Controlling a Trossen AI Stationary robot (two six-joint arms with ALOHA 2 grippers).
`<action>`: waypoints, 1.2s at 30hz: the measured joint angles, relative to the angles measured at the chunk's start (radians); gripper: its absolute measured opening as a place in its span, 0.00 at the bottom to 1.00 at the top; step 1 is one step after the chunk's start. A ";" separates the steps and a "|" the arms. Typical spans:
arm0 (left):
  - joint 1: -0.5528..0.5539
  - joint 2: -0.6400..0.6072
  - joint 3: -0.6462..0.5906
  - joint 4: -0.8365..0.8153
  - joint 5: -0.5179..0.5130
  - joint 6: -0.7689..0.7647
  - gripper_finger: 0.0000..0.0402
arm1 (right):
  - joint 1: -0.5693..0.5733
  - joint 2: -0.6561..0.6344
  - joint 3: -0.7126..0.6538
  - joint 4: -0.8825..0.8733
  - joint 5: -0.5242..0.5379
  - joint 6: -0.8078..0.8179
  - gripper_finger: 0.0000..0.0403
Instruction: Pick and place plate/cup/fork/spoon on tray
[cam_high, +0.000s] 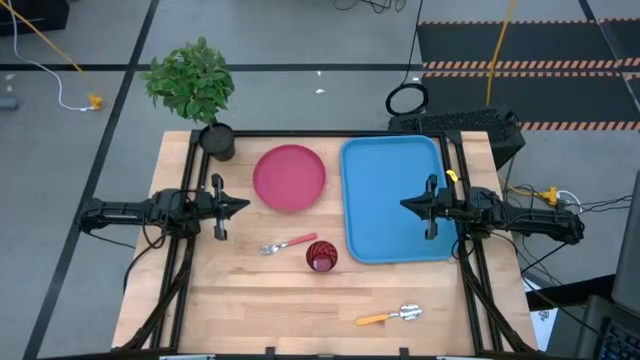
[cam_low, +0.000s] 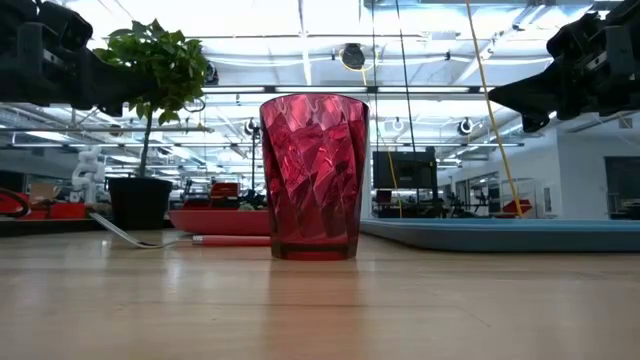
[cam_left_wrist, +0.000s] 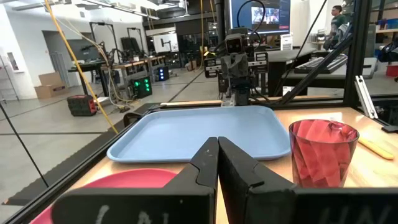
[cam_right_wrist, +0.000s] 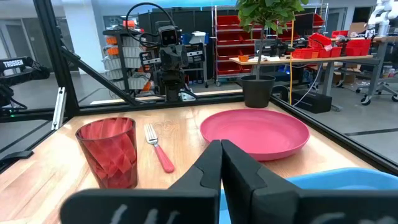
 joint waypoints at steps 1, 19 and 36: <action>0.000 0.000 0.000 0.000 0.000 0.000 0.02 | 0.000 0.000 0.000 0.000 0.000 0.000 0.00; 0.000 0.000 0.000 0.000 0.000 0.000 0.02 | 0.000 0.000 0.000 0.000 0.000 0.000 0.00; 0.000 0.000 0.000 0.000 0.000 0.000 0.02 | 0.000 0.000 0.000 0.000 0.000 0.011 0.00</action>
